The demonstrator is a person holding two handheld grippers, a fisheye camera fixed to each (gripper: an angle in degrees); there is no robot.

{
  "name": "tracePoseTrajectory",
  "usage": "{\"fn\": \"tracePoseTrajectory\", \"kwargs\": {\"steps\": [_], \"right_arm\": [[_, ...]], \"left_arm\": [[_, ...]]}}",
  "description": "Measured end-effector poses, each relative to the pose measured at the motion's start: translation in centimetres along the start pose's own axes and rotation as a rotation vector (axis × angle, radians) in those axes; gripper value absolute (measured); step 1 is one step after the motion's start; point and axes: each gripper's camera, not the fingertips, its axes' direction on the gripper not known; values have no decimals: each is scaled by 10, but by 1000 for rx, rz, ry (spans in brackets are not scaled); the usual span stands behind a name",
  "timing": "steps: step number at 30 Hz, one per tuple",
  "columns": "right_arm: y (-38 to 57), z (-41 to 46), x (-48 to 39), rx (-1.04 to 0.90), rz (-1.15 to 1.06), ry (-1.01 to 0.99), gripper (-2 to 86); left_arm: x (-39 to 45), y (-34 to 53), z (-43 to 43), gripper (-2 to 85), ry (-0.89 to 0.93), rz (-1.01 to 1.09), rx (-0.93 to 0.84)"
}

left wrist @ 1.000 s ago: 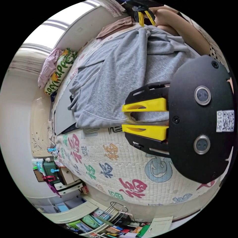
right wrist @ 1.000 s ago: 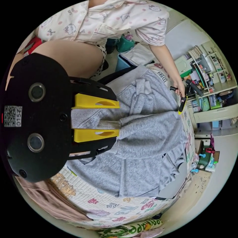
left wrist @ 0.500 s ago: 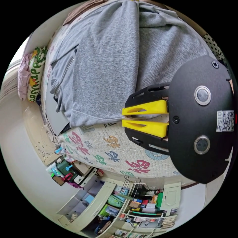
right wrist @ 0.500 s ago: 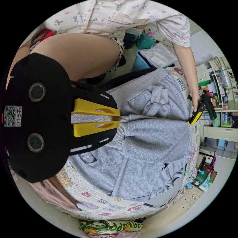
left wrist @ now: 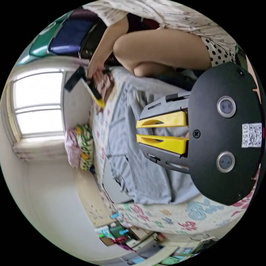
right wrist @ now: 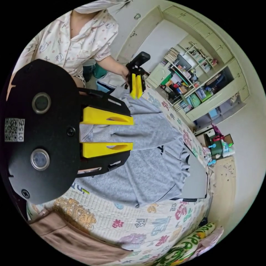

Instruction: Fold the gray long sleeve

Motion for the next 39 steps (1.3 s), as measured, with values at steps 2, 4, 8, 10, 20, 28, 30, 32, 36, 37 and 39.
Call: {"fn": "tracePoseTrajectory", "kwargs": {"steps": [2,4,8,10,20,28,30,32,36,37,39], "right_arm": [[-33,-8,-17,-42,-47,37,111],[-68,-1,-25,-111,-51,57,116],[-75,27,-3,-141,58,77,114],[-65,43,11,-255,56,127,113],[-78,16,63,-233,153,-114,106],[-117,11,38,-299,70,-104,86],[-120,6,37,-294,73,-110,82],[-122,1,35,-286,78,-110,78],[-128,-3,32,-278,101,-113,72],[-129,-3,31,-276,109,-118,71],[-131,-2,28,-274,113,-118,68]], "left_arm": [[14,13,16,25,26,-6,20],[21,27,42,35,25,-18,-45],[23,51,59,55,-32,55,-103],[11,69,66,62,-56,65,-132],[-48,136,94,77,-22,67,-253],[-88,184,97,69,2,94,-319],[-95,192,100,67,-22,89,-320],[-99,198,101,62,-55,104,-325],[-103,211,103,55,-120,174,-310],[-108,216,110,52,-120,182,-338],[-118,223,114,44,-114,169,-332]]}}
